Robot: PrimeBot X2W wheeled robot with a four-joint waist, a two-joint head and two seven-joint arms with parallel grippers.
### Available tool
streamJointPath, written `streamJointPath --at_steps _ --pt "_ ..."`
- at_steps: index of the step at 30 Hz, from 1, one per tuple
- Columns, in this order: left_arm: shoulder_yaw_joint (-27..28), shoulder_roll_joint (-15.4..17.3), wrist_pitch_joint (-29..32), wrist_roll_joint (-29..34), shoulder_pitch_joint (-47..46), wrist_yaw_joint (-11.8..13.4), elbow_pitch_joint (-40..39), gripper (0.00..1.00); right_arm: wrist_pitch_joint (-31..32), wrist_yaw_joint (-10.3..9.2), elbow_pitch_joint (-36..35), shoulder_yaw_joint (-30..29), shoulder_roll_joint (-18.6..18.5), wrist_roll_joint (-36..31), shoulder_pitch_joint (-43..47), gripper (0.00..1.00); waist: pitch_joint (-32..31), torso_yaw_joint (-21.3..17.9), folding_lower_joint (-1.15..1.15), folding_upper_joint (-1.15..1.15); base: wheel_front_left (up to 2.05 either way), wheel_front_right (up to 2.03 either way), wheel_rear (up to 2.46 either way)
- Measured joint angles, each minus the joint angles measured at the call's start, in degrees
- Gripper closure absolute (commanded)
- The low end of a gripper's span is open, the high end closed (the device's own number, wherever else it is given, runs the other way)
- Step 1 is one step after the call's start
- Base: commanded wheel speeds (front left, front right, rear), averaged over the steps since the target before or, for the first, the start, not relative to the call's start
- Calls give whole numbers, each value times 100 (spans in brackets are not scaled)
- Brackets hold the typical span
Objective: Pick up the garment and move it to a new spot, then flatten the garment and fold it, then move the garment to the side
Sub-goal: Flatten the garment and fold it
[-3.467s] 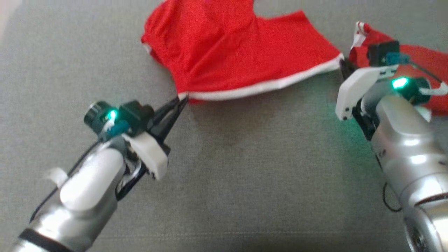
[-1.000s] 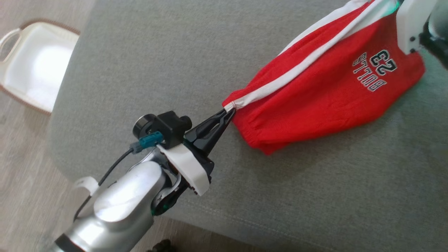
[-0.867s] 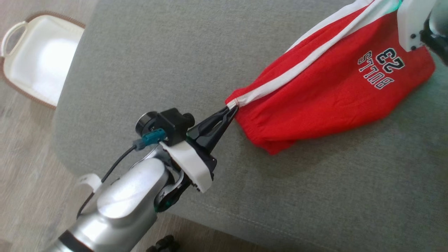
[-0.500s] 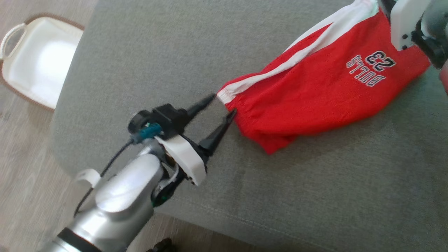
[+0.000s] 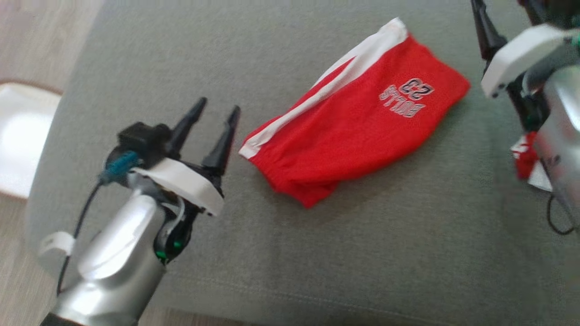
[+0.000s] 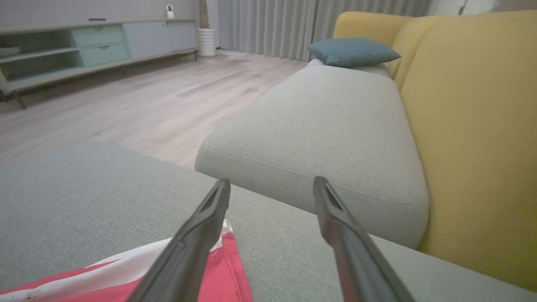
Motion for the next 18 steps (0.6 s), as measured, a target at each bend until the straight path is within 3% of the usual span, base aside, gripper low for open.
streamJointPath --at_steps 7,13,18 --pt "1056 -5 -1 96 619 437 -519 0 -468 0 -510 -577 179 -307 772 0 -448 -565 0 0 0 0 0" --pt "1887 -149 -1 200 1308 477 -842 0 -487 0 -1254 -1270 495 -971 1798 0 -670 -1014 0 0 0 0 0" --pt "2371 -404 -1 628 1881 323 -937 0 -487 0 -1948 -2074 837 -1502 2854 0 -890 -1280 0 0 0 0 0"
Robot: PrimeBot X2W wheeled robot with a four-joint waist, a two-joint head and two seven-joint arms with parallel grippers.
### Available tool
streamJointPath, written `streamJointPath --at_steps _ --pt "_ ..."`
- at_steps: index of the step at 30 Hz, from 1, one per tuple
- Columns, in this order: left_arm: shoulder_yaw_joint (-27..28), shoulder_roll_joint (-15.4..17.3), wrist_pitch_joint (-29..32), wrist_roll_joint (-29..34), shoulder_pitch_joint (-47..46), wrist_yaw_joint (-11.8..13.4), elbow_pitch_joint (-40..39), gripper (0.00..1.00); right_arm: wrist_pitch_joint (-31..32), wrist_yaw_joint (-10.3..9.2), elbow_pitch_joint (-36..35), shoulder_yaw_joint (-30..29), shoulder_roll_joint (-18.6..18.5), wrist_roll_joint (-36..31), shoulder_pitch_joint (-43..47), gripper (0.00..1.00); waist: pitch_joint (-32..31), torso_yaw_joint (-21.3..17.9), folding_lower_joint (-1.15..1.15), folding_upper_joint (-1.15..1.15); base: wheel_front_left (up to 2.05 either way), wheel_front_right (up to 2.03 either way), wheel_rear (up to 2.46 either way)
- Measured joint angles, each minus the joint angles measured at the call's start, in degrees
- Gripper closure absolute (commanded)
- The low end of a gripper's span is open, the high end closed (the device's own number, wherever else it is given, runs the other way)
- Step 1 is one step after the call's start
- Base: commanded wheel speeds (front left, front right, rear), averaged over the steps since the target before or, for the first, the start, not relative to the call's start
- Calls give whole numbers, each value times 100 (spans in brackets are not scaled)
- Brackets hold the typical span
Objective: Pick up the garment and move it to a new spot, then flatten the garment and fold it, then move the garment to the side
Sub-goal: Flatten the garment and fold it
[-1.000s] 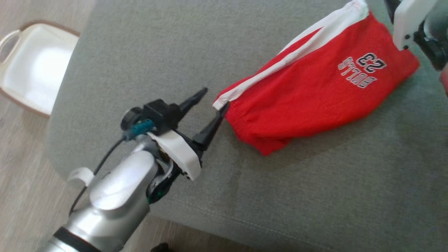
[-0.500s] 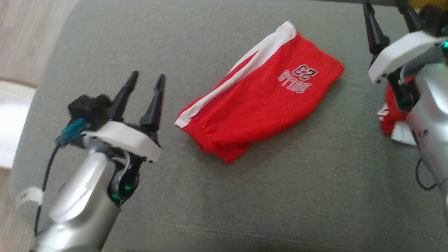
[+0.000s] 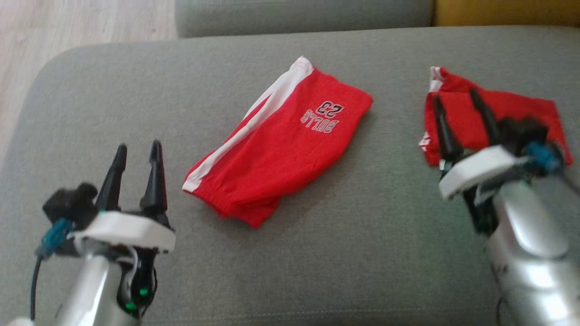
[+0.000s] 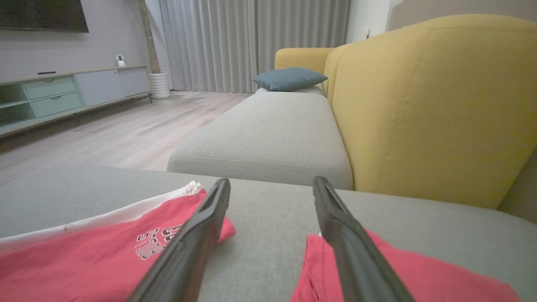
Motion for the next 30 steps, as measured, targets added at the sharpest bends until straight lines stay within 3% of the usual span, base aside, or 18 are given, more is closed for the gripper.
streamJointPath --at_steps 7,19,24,30 --pt "559 -403 0 503 571 -355 -194 0 1 0 -884 -766 625 -644 1163 0 -188 -214 0 0 0 0 0" --pt "895 -734 0 972 639 -805 -110 0 483 0 -1692 -1078 790 -868 1513 0 -71 -137 0 0 0 0 0" --pt "898 -813 0 1025 567 -904 -1 0 1080 0 -1742 -1138 821 -285 1501 0 120 81 0 0 0 0 0" --pt "876 -891 0 1057 319 -959 111 0 1997 -1 -1507 -1311 833 1011 1244 0 380 451 0 0 0 0 0"
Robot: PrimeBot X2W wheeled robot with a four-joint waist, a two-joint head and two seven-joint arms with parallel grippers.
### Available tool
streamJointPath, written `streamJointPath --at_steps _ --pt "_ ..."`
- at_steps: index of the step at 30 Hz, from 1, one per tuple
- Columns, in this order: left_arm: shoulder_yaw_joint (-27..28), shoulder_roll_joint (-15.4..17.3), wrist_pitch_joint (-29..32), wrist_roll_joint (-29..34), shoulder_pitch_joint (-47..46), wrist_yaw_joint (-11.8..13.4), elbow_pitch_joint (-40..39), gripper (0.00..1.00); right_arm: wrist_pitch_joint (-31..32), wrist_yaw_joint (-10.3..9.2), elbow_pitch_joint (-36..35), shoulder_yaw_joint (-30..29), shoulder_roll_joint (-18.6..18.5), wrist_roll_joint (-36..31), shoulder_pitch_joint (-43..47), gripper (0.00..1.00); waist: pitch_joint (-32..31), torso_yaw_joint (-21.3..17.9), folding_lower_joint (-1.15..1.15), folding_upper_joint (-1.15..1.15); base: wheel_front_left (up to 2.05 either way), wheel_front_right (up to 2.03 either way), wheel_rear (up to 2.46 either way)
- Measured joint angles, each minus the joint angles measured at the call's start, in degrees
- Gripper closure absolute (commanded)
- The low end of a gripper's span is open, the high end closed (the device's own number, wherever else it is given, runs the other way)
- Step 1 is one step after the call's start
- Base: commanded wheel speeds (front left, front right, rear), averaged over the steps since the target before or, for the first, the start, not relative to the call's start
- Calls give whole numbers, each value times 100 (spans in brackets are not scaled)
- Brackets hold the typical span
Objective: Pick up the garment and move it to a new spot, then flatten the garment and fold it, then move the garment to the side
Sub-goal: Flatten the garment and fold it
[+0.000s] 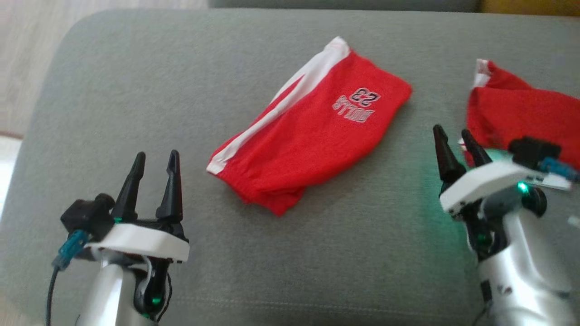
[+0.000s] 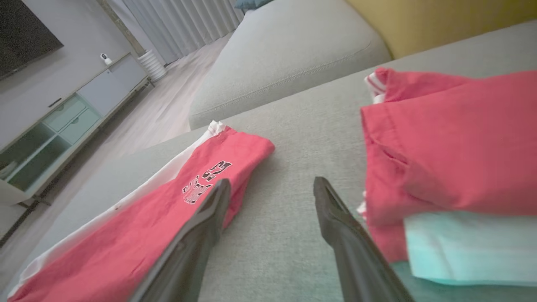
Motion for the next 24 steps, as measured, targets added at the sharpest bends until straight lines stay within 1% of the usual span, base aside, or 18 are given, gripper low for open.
streamJointPath --at_steps 6,12,13,16,24 --pt "-101 -27 0 0 -65 -42 94 0 700 0 458 -269 4 670 -591 0 213 388 0 0 0 0 0" --pt "-141 -59 0 -1 -225 -47 137 0 1117 0 1069 -564 3 983 -1009 0 379 710 0 0 0 0 0" --pt "-157 -67 0 -1 -281 -47 146 0 1207 0 1269 -649 4 983 -1173 0 429 795 0 0 0 0 0" --pt "-190 -85 0 -1 -296 -48 154 0 1325 0 1569 -772 2 895 -1433 0 514 906 0 0 0 0 0" --pt "-365 -110 0 -190 -480 -48 158 0 1672 0 2315 -1300 -36 199 -2279 0 783 1197 0 0 0 0 0"
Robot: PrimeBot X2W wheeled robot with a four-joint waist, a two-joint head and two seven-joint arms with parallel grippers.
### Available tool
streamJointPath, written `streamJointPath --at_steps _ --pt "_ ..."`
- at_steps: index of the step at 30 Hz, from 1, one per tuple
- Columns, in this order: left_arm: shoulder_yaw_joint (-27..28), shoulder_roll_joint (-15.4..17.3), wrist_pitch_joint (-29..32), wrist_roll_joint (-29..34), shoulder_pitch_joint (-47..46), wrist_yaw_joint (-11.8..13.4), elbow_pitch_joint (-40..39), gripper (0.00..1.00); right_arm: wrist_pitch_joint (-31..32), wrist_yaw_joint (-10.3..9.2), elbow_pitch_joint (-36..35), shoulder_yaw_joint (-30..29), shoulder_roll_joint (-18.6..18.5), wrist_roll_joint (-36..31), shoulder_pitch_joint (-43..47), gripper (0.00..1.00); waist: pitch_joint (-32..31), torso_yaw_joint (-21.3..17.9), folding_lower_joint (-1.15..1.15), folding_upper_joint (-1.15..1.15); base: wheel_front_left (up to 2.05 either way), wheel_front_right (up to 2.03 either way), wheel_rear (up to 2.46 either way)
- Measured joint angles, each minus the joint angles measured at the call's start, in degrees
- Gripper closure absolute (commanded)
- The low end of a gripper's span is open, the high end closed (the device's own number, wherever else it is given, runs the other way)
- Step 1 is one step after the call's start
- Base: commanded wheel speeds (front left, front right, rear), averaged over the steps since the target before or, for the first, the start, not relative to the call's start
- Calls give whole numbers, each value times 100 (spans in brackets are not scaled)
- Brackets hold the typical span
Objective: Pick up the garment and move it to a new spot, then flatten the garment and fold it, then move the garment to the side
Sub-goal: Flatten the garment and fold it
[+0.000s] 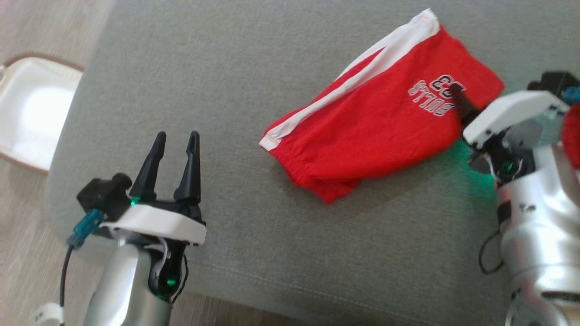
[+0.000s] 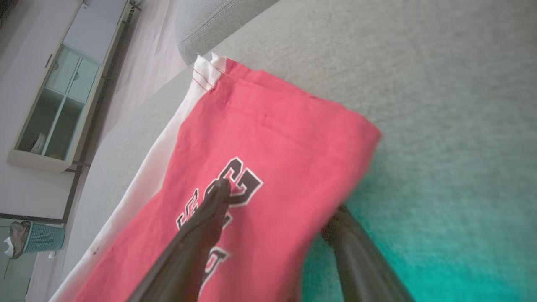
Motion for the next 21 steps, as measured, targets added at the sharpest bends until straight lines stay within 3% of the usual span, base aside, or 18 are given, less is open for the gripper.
streamJointPath --at_steps 9,10,11,12,17,21 --pt "-149 -20 0 -170 -70 -1 1 0 269 0 638 -453 -111 -715 -740 0 201 311 0 0 0 0 0" --pt "-149 -20 0 -182 -80 -1 1 0 277 0 706 -501 -121 -778 -811 20 213 343 0 0 0 0 0" --pt "-149 -20 0 -182 -92 -1 2 0 282 0 788 -553 -126 -837 -881 85 223 371 0 0 0 0 0" --pt "-152 -20 0 -185 -115 -1 2 0 282 0 854 -615 -133 -892 -938 100 227 393 0 0 0 0 0" --pt "-153 -23 0 -223 -146 0 10 0 97 0 1078 -648 -110 -923 -1020 100 181 428 0 0 0 0 0" --pt "-156 -23 0 -223 -143 0 31 0 -80 0 1093 -163 -63 -435 -1022 100 80 388 0 0 0 0 0"
